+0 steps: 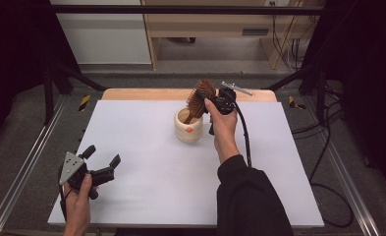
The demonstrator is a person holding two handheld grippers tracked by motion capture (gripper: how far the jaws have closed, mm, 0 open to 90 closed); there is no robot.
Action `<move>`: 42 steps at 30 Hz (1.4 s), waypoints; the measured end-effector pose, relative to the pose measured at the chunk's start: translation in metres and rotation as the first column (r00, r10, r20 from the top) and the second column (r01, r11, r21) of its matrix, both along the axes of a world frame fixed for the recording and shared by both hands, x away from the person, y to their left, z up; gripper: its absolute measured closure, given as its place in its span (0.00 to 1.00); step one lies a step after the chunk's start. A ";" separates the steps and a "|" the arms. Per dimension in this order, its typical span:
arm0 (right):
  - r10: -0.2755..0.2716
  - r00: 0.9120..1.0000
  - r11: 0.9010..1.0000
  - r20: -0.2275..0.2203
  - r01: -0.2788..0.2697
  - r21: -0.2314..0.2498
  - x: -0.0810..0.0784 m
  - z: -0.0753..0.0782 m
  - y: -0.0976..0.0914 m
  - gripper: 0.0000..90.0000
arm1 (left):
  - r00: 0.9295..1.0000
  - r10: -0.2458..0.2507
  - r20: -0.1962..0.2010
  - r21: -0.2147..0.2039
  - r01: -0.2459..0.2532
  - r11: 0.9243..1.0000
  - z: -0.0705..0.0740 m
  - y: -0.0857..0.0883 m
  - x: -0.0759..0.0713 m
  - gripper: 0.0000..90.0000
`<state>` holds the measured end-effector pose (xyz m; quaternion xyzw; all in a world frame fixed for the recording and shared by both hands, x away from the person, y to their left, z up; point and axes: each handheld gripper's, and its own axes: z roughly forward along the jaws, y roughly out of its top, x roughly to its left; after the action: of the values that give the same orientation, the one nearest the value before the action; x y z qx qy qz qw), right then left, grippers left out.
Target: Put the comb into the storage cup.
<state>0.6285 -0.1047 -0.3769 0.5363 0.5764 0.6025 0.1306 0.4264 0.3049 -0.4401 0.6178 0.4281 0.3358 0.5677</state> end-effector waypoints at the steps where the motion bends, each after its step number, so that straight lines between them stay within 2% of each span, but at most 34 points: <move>1: 0.001 1.000 1.000 0.000 -0.001 0.000 0.000 0.000 0.000 0.56 | 1.000 0.000 -0.001 0.000 0.000 1.000 0.000 0.000 0.000 0.01; 19: 0.016 1.000 1.000 -0.006 -0.016 -0.005 0.001 -0.001 -0.001 0.53 | 1.000 0.000 -0.001 0.000 0.000 1.000 0.000 0.000 0.000 0.01; 31: 0.011 1.000 1.000 -0.007 -0.011 -0.022 0.000 0.001 -0.001 0.47 | 1.000 0.002 0.002 -0.005 -0.002 1.000 0.001 0.002 0.000 0.02; 36: 0.006 1.000 1.000 0.003 -0.006 -0.010 -0.001 0.004 -0.002 0.39 | 1.000 0.003 0.003 -0.006 -0.003 1.000 0.001 0.003 0.000 0.02; 42: -0.005 1.000 0.999 0.012 0.006 -0.050 -0.006 0.009 -0.004 0.23 | 1.000 0.004 0.004 -0.005 -0.004 1.000 0.001 0.003 0.000 0.02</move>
<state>0.6225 -0.1085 -0.3680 0.5309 0.5891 0.5906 0.1491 0.4261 0.3079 -0.4390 0.6149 0.4289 0.3371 0.5695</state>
